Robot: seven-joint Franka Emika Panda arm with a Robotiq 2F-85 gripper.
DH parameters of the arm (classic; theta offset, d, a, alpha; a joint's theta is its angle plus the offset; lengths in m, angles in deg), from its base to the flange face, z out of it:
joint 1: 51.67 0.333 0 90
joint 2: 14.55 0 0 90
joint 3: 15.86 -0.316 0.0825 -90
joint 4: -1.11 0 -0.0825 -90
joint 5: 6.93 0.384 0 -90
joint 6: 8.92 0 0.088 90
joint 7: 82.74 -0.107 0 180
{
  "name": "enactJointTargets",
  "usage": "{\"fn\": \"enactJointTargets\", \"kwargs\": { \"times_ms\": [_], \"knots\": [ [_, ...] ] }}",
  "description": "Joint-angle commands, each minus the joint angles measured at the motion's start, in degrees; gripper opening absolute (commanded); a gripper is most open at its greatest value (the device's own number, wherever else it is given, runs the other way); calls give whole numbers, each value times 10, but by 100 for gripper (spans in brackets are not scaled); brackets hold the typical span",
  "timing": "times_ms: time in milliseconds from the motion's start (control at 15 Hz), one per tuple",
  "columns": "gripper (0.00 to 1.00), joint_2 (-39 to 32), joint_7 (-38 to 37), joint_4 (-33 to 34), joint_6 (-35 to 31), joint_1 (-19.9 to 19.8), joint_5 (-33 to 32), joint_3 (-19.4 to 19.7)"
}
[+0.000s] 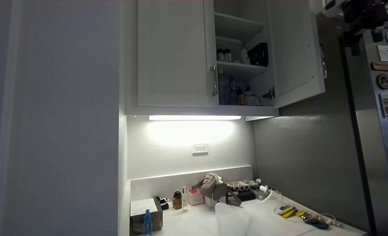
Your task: Open the top right and left cupboard doors
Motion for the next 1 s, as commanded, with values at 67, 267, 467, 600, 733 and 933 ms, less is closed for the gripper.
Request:
{"fn": "enactJointTargets", "kwargs": {
  "times_ms": [67, 267, 467, 600, 733, 933],
  "knots": [
    [100, -22, -118, 44, 25, 3, 143, -95],
    [100, -4, -186, 32, 13, 8, 206, -148],
    [100, -21, -207, 82, 31, 13, 214, -152],
    [100, -15, -235, 78, 4, 5, 218, -162],
    [100, 6, -249, 68, -10, 6, 217, -146],
    [100, -13, -274, 93, -44, 6, 212, -153]
  ]
}}
